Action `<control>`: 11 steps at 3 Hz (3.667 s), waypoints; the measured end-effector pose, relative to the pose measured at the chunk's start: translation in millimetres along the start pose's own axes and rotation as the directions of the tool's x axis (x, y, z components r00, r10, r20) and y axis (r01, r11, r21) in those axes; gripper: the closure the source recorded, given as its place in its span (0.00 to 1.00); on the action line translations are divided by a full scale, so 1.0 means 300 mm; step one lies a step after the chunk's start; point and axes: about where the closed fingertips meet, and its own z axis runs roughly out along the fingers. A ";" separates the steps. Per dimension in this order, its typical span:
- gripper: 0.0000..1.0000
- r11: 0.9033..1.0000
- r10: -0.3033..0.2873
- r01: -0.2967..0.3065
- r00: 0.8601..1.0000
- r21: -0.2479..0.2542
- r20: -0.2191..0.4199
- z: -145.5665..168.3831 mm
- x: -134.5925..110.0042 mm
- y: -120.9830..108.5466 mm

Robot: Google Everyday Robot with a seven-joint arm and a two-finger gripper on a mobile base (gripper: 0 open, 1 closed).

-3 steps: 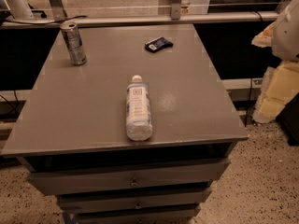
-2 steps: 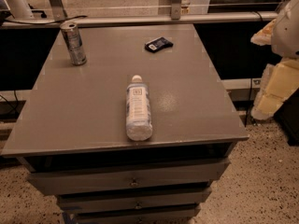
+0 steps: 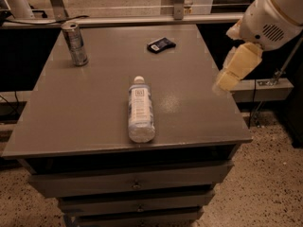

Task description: Pick redbull can

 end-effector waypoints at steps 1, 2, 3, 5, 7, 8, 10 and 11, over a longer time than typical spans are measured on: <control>0.00 0.996 0.089 -0.086 0.986 -0.028 0.140 0.064 -0.147 -0.026; 0.00 0.996 0.089 -0.085 0.986 -0.028 0.140 0.064 -0.147 -0.026; 0.00 0.994 0.103 -0.098 0.976 -0.037 0.193 0.102 -0.184 -0.031; 0.00 0.978 0.210 -0.190 0.887 -0.091 0.411 0.225 -0.404 -0.096; 0.00 0.960 0.277 -0.248 0.753 -0.133 0.597 0.345 -0.684 -0.194; 0.00 0.960 0.277 -0.247 0.753 -0.133 0.597 0.345 -0.684 -0.194; 0.00 0.998 0.032 0.003 0.845 -0.065 0.533 0.544 -0.697 -0.167; 0.00 0.994 -0.059 0.096 0.856 -0.046 0.514 0.670 -0.695 -0.175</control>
Offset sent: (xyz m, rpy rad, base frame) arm 0.0207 0.0323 0.0014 0.1267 0.0024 -0.0335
